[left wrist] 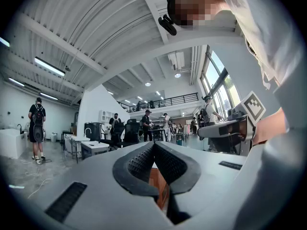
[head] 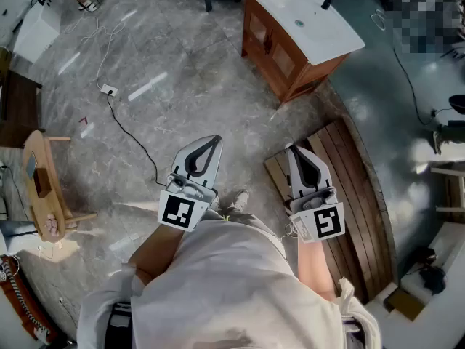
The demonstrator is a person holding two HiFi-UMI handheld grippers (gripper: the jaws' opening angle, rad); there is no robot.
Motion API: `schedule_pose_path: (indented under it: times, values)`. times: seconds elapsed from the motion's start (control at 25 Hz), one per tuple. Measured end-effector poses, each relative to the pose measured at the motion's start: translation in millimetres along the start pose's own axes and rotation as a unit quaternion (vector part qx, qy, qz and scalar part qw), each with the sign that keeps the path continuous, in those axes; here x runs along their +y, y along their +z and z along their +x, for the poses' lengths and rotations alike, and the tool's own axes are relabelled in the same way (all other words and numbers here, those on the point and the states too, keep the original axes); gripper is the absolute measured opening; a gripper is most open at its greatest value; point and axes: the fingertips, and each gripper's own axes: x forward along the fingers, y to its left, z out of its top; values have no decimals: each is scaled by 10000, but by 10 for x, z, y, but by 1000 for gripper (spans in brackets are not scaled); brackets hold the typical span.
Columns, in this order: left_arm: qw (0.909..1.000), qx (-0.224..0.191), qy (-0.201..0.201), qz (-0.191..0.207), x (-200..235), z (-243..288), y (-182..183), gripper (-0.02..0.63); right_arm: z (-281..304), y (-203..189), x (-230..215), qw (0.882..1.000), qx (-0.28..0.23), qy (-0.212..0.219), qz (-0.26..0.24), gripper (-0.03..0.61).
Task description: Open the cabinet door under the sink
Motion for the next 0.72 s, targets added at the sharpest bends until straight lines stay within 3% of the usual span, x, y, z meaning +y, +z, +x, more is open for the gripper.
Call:
schedule_pose_path:
  times: [0.44, 0.72]
  values:
    - [9998, 77, -6, 175, -332, 250, 15, 15, -79, -16, -375, 9996, -198, 53, 211, 32]
    - [9999, 80, -35, 85, -289, 495, -56, 15, 22, -152, -415, 9990, 105, 342, 269, 32]
